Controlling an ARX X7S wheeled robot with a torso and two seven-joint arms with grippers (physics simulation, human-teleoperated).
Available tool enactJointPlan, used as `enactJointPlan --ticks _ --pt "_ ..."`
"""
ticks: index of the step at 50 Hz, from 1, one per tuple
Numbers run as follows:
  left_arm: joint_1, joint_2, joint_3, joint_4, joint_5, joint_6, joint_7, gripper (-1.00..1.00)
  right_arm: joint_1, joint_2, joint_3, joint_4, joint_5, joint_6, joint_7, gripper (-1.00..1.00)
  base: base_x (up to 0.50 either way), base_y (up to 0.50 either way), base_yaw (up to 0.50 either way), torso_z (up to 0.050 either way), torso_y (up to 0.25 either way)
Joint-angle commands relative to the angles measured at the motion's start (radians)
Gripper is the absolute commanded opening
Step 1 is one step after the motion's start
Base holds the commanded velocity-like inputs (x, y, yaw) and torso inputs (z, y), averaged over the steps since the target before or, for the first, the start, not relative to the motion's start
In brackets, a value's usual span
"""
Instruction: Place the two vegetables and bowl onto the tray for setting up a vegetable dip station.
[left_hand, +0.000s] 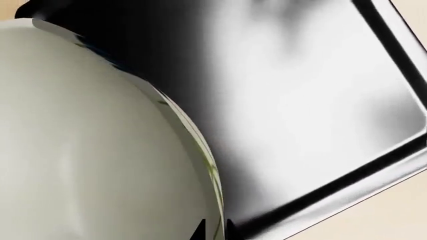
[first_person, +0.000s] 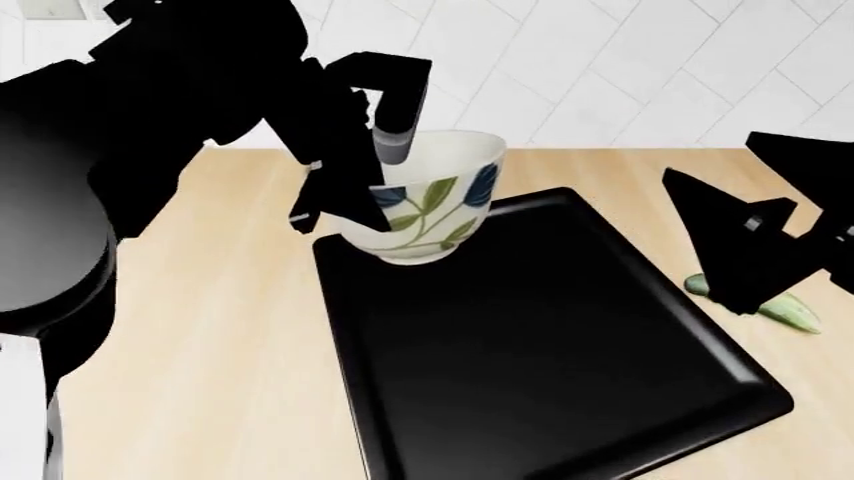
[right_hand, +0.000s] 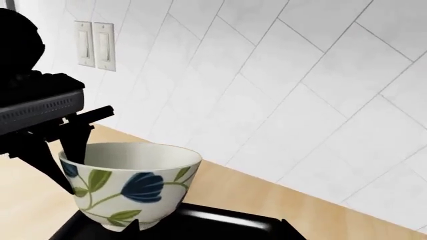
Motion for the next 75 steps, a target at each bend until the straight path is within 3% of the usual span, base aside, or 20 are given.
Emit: enactJointPlan --ticks 1,7,29,41,42,58,60,63,75 --pt "0.05 -0.016 -0.323 -0.005 0.288 -0.067 -0.007 -1.0 0.002 -0.007 -0.007 -0.004 -0.007 -0.002 -0.005 1.0 0.0 0.0 0.0 0.0 0.0" --pt "0.079 -0.029 -0.422 -0.004 0.385 -0.077 0.002 -1.0 0.062 -0.018 -0.038 -0.002 0.001 0.029 0.004 1.0 0.0 0.0 0.0 0.0 0.0" --pt "0.133 -0.027 -0.403 0.005 0.36 -0.085 -0.007 -1.0 0.022 -0.022 -0.015 -0.006 -0.013 0.009 -0.011 1.0 0.0 0.0 0.0 0.0 0.0" --pt "0.113 -0.147 -0.383 0.301 0.329 -0.236 -0.099 -1.0 0.043 -0.042 -0.031 0.003 -0.03 0.014 -0.02 1.0 0.0 0.0 0.0 0.0 0.0" --pt "0.111 -0.152 -0.381 0.316 0.327 -0.249 -0.104 1.0 0.046 -0.044 -0.032 0.003 -0.03 0.014 -0.022 1.0 0.0 0.0 0.0 0.0 0.0" --pt "0.11 -0.174 -0.372 0.372 0.32 -0.279 -0.117 1.0 0.044 -0.047 -0.028 -0.001 -0.03 0.015 -0.021 1.0 0.0 0.0 0.0 0.0 0.0" --pt "0.089 -0.128 -0.416 0.277 0.301 -0.237 -0.115 1.0 0.024 -0.047 -0.02 -0.001 -0.032 0.007 -0.026 1.0 0.0 0.0 0.0 0.0 0.0" --pt "0.048 -0.132 -0.472 0.307 0.243 -0.279 -0.139 1.0 0.05 -0.059 -0.039 0.007 -0.039 0.018 -0.032 1.0 0.0 0.0 0.0 0.0 0.0" --pt "-0.076 -0.381 -0.576 0.852 0.055 -0.485 -0.3 1.0 0.178 -0.131 -0.129 0.04 -0.07 0.078 -0.054 1.0 0.0 0.0 0.0 0.0 0.0"
